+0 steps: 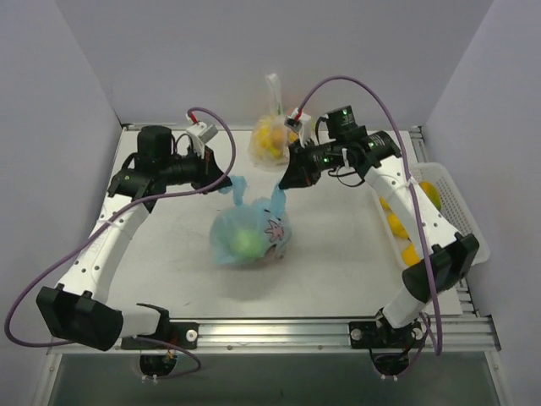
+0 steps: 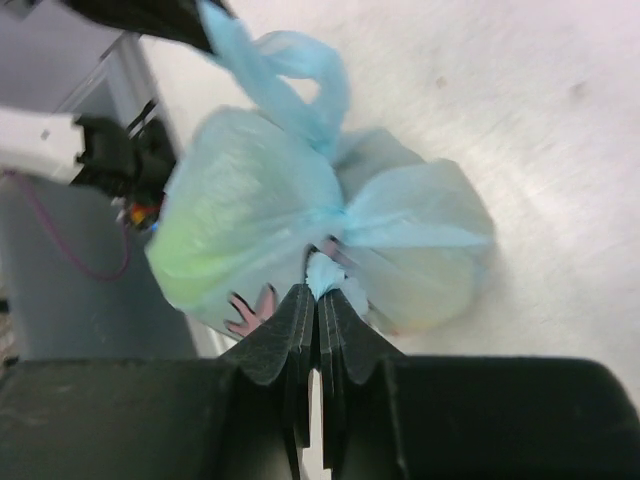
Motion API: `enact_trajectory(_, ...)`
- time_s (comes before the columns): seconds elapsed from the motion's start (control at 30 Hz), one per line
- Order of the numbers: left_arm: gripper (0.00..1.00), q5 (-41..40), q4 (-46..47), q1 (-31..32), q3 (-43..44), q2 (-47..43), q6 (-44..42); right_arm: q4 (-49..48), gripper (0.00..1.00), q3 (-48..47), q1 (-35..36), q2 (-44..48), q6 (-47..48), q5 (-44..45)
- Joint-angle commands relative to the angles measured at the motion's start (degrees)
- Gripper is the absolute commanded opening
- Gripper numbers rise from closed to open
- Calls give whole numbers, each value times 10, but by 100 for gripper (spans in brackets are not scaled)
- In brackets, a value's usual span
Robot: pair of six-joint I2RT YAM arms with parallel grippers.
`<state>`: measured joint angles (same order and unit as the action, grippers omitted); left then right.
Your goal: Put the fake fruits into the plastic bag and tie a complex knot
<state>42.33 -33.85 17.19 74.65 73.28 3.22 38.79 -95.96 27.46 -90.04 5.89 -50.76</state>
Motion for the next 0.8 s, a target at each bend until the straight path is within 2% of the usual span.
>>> enact_trajectory(0.0,0,-37,47,-29,88,26,-22,-65,0,-112,-5,-68,-28,79)
enact_trajectory(0.07,0,-65,55,-34,115,61,-51,-91,0,-193,-9,-123,-46,96)
enact_trajectory(0.1,0,-102,65,-41,137,73,-53,-102,0,-220,-13,-140,-54,116)
enact_trajectory(0.17,0,-113,105,-56,153,107,-42,-121,0,-298,-14,-188,-59,137)
enact_trajectory(0.27,0,-82,143,-83,181,152,-35,-148,0,-338,-14,-216,-71,191)
enact_trajectory(0.37,0,-46,158,-88,190,190,-17,-165,0,-331,-14,-211,-69,226)
enact_trajectory(0.47,0,-18,157,-88,173,222,-11,-165,0,-250,-17,-187,-39,229)
enact_trajectory(0.63,0,-18,182,-68,84,220,-29,-165,0,-31,-39,-133,2,204)
enact_trajectory(0.77,0,-22,186,-68,62,188,-29,-165,0,39,-51,-79,14,188)
